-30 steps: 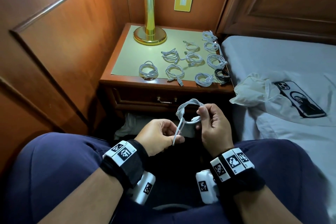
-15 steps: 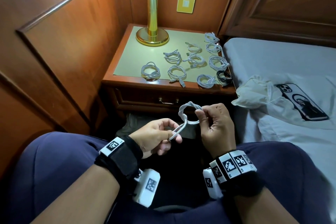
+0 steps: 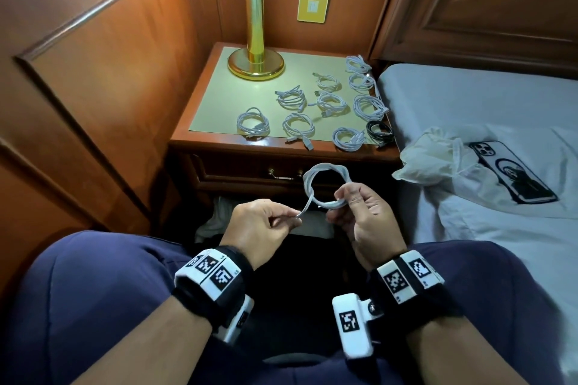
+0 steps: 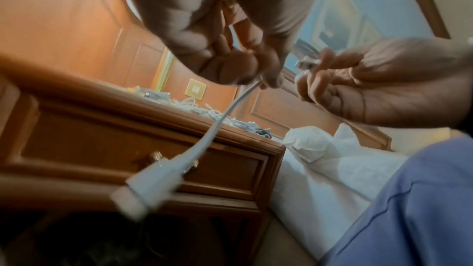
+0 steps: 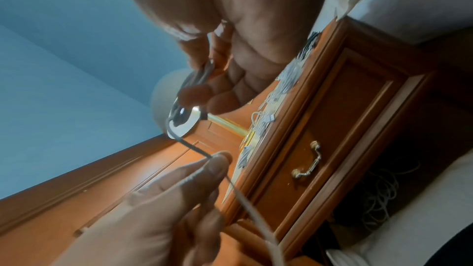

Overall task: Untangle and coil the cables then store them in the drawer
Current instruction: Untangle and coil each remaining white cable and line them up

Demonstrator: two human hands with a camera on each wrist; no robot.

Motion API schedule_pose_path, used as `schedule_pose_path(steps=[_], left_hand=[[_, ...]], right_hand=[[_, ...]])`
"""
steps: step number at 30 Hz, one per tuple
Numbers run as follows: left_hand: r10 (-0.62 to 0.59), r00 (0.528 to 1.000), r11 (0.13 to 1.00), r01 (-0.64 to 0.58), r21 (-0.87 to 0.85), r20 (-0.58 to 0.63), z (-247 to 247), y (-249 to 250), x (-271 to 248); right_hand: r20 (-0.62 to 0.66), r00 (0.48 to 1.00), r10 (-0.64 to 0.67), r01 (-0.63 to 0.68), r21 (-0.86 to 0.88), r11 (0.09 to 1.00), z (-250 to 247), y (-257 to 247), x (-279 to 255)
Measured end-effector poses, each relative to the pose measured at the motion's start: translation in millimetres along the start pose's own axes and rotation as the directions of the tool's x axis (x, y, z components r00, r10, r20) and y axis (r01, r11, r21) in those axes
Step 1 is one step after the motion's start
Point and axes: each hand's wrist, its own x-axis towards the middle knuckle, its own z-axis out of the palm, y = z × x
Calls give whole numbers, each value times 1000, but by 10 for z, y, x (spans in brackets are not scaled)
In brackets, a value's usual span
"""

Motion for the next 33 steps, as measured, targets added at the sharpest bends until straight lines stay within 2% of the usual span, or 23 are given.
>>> schedule_pose_path(steps=[2, 4, 6, 9, 11, 13, 17, 19, 23, 27, 30, 32, 33], left_hand=[[-126, 992, 988, 128, -84, 29, 7, -13, -8], [-144, 986, 976, 156, -154, 88, 29, -17, 1], [-149, 981, 939, 180, -293, 126, 47, 13, 12], [-212, 964, 779, 267, -568, 161, 26, 77, 29], [-242, 943, 670, 334, -664, 230, -14, 69, 41], [-228, 938, 639, 348, -686, 263, -38, 57, 43], [-151, 969, 771, 238, -591, 194, 9, 53, 12], [-142, 973, 789, 224, -573, 184, 14, 48, 16], [-165, 949, 640, 309, -704, 268, 3, 122, 33], [-182, 945, 607, 325, -725, 272, 61, 122, 57], [-150, 953, 605, 300, -737, 265, 75, 98, 48], [-144, 946, 557, 320, -766, 290, 45, 103, 54], [-160, 934, 505, 354, -787, 318, 27, 110, 63]], right_hand=[[102, 994, 34, -35, 17, 999, 42, -6, -61], [184, 982, 38, -30, -42, 999, 74, 1, -108], [214, 976, 27, 8, -159, 987, 85, 21, -133], [195, 980, 25, 33, -290, 956, 86, 12, -136], [176, 984, 33, 29, -337, 941, 68, 14, -127], [165, 986, 30, 34, -374, 927, 52, 31, -120], [160, 987, 5, 71, -463, 884, 55, 54, -131], [151, 988, -32, 107, -519, 848, 55, 67, -130], [133, 982, -135, 188, -605, 774, 67, 122, -111], [98, 967, -233, 238, -669, 704, 106, 175, -70], [96, 958, -269, 257, -705, 661, 76, 198, -44], [102, 951, -292, 272, -725, 633, 50, 199, -36], [108, 946, -307, 283, -738, 613, 47, 197, -32]])
